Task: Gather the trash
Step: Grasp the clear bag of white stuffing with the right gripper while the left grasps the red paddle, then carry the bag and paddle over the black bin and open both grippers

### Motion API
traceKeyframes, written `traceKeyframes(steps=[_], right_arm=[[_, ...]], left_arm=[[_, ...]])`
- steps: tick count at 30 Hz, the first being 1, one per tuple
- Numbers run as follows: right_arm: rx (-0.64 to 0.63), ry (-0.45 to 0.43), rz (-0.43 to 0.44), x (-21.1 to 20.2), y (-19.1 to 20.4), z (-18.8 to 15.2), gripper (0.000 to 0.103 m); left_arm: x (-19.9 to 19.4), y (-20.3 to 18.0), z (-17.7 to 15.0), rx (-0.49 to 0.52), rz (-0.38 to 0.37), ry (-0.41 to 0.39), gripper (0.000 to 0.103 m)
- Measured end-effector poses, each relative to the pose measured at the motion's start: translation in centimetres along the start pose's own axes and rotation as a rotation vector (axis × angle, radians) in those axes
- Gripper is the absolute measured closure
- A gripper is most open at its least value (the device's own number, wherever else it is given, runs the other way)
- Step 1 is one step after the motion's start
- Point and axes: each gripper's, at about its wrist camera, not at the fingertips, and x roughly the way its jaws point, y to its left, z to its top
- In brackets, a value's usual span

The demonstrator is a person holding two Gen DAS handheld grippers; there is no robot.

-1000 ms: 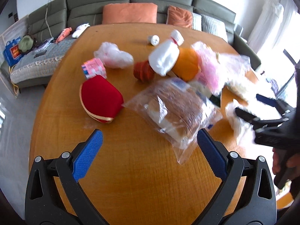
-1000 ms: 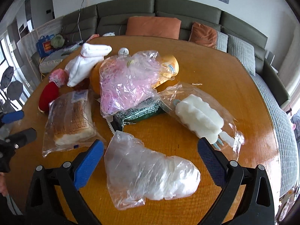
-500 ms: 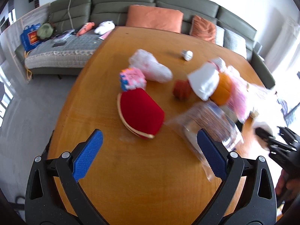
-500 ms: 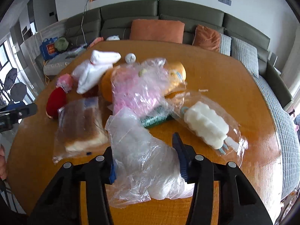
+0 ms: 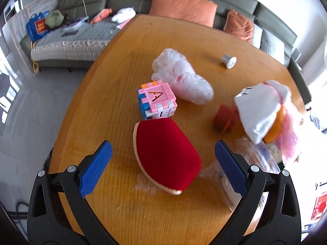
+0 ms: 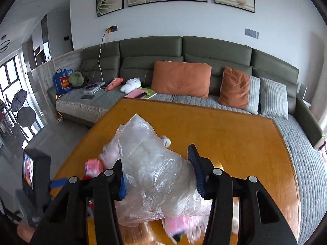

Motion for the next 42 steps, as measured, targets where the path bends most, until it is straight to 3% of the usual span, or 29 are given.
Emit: traceKeyframes(steps=[4,6,7,11,18,24,29,42], right_arm=[[0.011,0.015,0.02,2.3,0.0,1.7,0.051],[0.01,0.027,0.029,3.3,0.2,2.1,0.051],[0.009,0.037,0.034,3.8,0.4,2.2,0.051],[-0.006,0.07,0.055,5.1,1.4,1.9,0.051],[-0.022,0.123,0.092,6.3,3.4,0.7,0.051],[-0.038,0.157,0.151,6.0,6.7,0.1,0.051],[-0.096,0.17,0.222,5.4,12.3,-0.3,0.051],[-0.292,0.236,0.462,5.9,31.7,-2.4,0.051]], left_arm=[[2.2,-0.1,0.2,-0.005,0.035,0.056,0.006],[2.9,0.1,0.1,-0.018,0.04,0.076,0.011],[3.3,0.2,0.0,-0.023,0.048,0.086,0.018],[3.0,-0.1,0.0,0.0,0.056,0.06,0.03],[2.1,0.6,-0.6,-0.002,0.006,0.048,0.034],[-1.7,2.3,-1.3,-0.006,-0.021,-0.016,0.034],[-5.0,6.7,-2.0,-0.066,0.009,-0.064,0.034],[-10.2,24.2,-6.8,-0.33,0.193,-0.109,0.034]])
